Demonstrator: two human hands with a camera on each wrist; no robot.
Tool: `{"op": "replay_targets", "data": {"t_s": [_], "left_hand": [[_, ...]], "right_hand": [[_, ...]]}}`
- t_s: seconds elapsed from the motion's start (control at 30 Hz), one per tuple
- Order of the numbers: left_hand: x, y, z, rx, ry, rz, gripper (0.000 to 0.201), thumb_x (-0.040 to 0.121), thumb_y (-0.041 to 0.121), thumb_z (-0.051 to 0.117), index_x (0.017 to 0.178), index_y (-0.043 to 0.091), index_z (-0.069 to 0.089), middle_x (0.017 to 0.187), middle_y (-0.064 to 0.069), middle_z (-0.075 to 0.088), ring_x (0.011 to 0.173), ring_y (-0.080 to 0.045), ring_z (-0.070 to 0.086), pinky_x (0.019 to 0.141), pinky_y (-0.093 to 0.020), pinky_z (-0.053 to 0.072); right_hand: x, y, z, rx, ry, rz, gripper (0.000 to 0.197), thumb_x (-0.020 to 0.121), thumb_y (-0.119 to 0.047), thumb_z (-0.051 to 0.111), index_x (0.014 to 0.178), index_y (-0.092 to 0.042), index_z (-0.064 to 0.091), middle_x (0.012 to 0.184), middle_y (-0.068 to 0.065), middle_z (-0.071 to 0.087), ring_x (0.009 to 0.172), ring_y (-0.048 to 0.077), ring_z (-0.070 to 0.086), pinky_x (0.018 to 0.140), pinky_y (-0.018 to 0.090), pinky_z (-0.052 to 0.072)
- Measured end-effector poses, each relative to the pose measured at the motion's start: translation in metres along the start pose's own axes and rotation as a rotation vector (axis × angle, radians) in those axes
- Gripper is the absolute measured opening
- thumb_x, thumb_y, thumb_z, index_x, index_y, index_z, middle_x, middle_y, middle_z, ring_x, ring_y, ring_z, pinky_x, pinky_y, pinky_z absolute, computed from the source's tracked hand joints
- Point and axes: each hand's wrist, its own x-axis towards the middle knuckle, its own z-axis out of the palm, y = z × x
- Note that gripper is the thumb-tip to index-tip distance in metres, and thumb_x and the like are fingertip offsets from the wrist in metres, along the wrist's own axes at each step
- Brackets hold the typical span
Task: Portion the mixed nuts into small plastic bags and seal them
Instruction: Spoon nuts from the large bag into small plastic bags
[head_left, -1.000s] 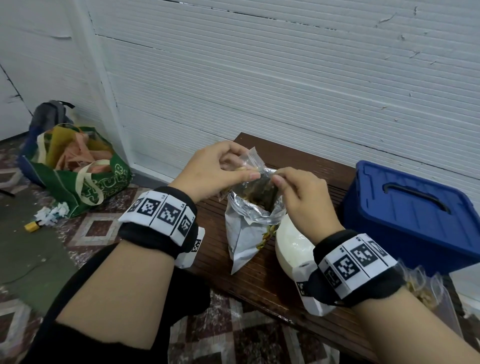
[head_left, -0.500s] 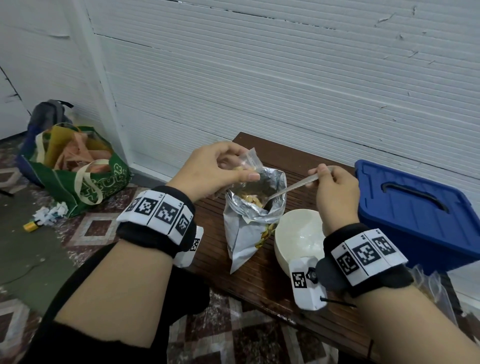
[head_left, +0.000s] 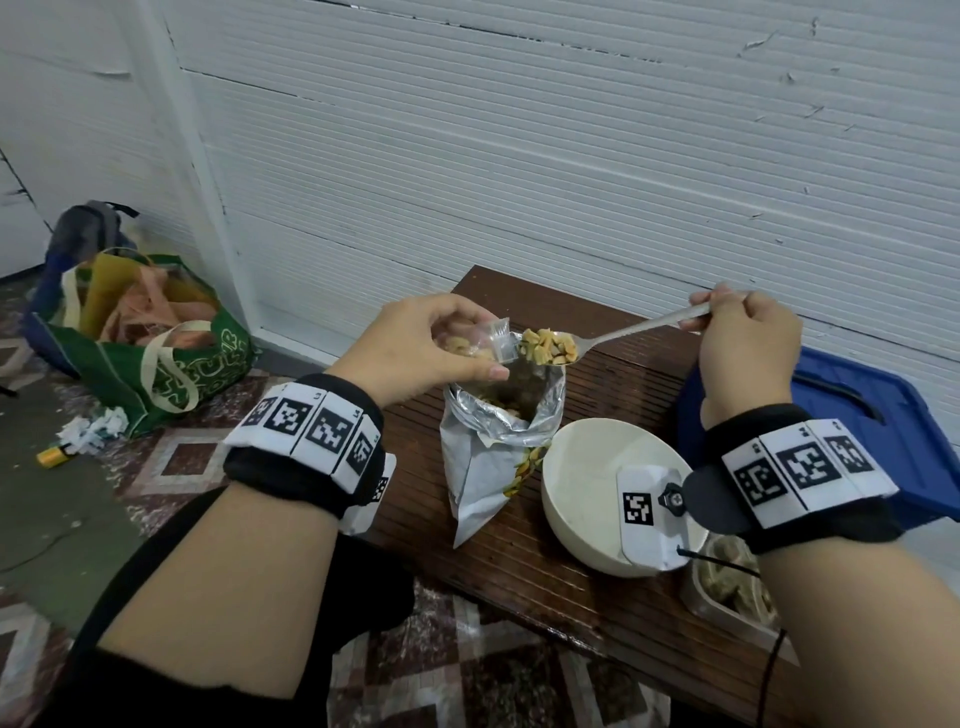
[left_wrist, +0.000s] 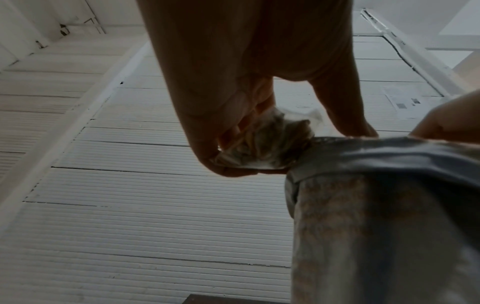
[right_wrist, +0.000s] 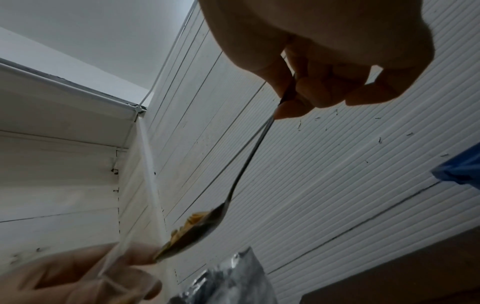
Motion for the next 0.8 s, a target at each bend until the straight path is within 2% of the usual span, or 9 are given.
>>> {"op": "replay_targets", "data": {"t_s": [0.1, 0.27, 0.4, 0.43, 0.5, 0.57, 0.63, 0.7, 0.8], "left_hand": [[0.001, 0.000, 0.003, 0.030, 0.007, 0.021, 0.046, 0.063, 0.029, 0.088, 0.104, 0.030, 0.067, 0.093, 0.012, 0.068, 0.077, 0.014, 0.059, 0.065, -0.002, 0.042], [0.002, -0.001, 0.007, 0.066, 0.022, 0.034, 0.049, 0.062, 0.031, 0.088, 0.107, 0.028, 0.068, 0.092, 0.017, 0.065, 0.079, 0.016, 0.058, 0.068, 0.000, 0.042], [0.003, 0.000, 0.009, 0.070, 0.040, 0.049, 0.048, 0.063, 0.031, 0.088, 0.107, 0.027, 0.068, 0.093, 0.016, 0.063, 0.078, 0.016, 0.056, 0.065, 0.000, 0.040], [0.002, 0.000, 0.010, 0.075, 0.047, 0.052, 0.047, 0.064, 0.032, 0.087, 0.106, 0.028, 0.067, 0.093, 0.015, 0.063, 0.079, 0.012, 0.056, 0.065, -0.001, 0.040], [0.002, 0.000, 0.011, 0.088, 0.065, 0.054, 0.043, 0.066, 0.035, 0.085, 0.104, 0.030, 0.065, 0.094, 0.014, 0.063, 0.081, 0.007, 0.056, 0.066, -0.001, 0.040], [0.002, 0.000, 0.012, 0.071, 0.086, 0.050, 0.041, 0.069, 0.036, 0.082, 0.104, 0.029, 0.063, 0.091, 0.015, 0.063, 0.077, 0.012, 0.056, 0.066, -0.001, 0.041], [0.002, 0.000, 0.010, 0.035, 0.114, 0.046, 0.039, 0.072, 0.037, 0.080, 0.104, 0.027, 0.061, 0.090, 0.014, 0.063, 0.072, 0.016, 0.055, 0.065, -0.001, 0.042], [0.002, 0.000, 0.008, 0.016, 0.132, 0.033, 0.036, 0.073, 0.041, 0.077, 0.102, 0.029, 0.059, 0.094, 0.011, 0.065, 0.079, 0.010, 0.058, 0.066, 0.000, 0.043], [0.001, 0.002, 0.005, -0.011, 0.152, 0.019, 0.030, 0.072, 0.045, 0.076, 0.093, 0.039, 0.055, 0.096, 0.015, 0.064, 0.087, 0.006, 0.058, 0.065, 0.001, 0.042]], "right_hand": [[-0.001, -0.006, 0.003, -0.006, -0.038, -0.035, 0.034, 0.099, -0.021, 0.044, 0.069, -0.025, 0.060, 0.061, -0.008, 0.060, 0.068, 0.005, 0.053, 0.063, 0.013, 0.038], [-0.012, -0.014, 0.012, 0.009, -0.098, -0.094, 0.029, 0.100, -0.024, 0.044, 0.078, -0.022, 0.063, 0.062, -0.010, 0.062, 0.075, 0.010, 0.057, 0.066, 0.019, 0.039], [-0.025, -0.017, 0.018, 0.051, -0.164, -0.215, 0.025, 0.100, -0.025, 0.046, 0.083, -0.023, 0.064, 0.062, -0.012, 0.063, 0.073, 0.015, 0.059, 0.068, 0.024, 0.044], [-0.028, -0.019, 0.019, 0.072, -0.191, -0.256, 0.025, 0.100, -0.025, 0.046, 0.083, -0.024, 0.064, 0.065, -0.011, 0.064, 0.072, 0.014, 0.059, 0.068, 0.026, 0.043], [-0.033, -0.021, 0.019, 0.119, -0.249, -0.331, 0.023, 0.100, -0.024, 0.046, 0.085, -0.025, 0.064, 0.075, -0.005, 0.066, 0.069, 0.007, 0.057, 0.065, 0.022, 0.040], [-0.037, -0.025, 0.017, 0.166, -0.276, -0.398, 0.022, 0.101, -0.023, 0.046, 0.088, -0.022, 0.063, 0.082, 0.005, 0.066, 0.066, 0.000, 0.054, 0.066, 0.019, 0.039], [-0.038, -0.029, 0.014, 0.203, -0.252, -0.448, 0.020, 0.101, -0.023, 0.045, 0.090, -0.021, 0.063, 0.083, 0.008, 0.065, 0.064, -0.002, 0.052, 0.068, 0.021, 0.040], [-0.037, -0.032, 0.010, 0.240, -0.206, -0.462, 0.020, 0.101, -0.023, 0.045, 0.090, -0.022, 0.062, 0.081, 0.005, 0.064, 0.063, -0.001, 0.051, 0.067, 0.022, 0.039], [-0.031, -0.032, 0.005, 0.268, -0.114, -0.424, 0.022, 0.100, -0.025, 0.044, 0.087, -0.027, 0.061, 0.078, 0.001, 0.063, 0.062, 0.001, 0.049, 0.065, 0.026, 0.037]]}}
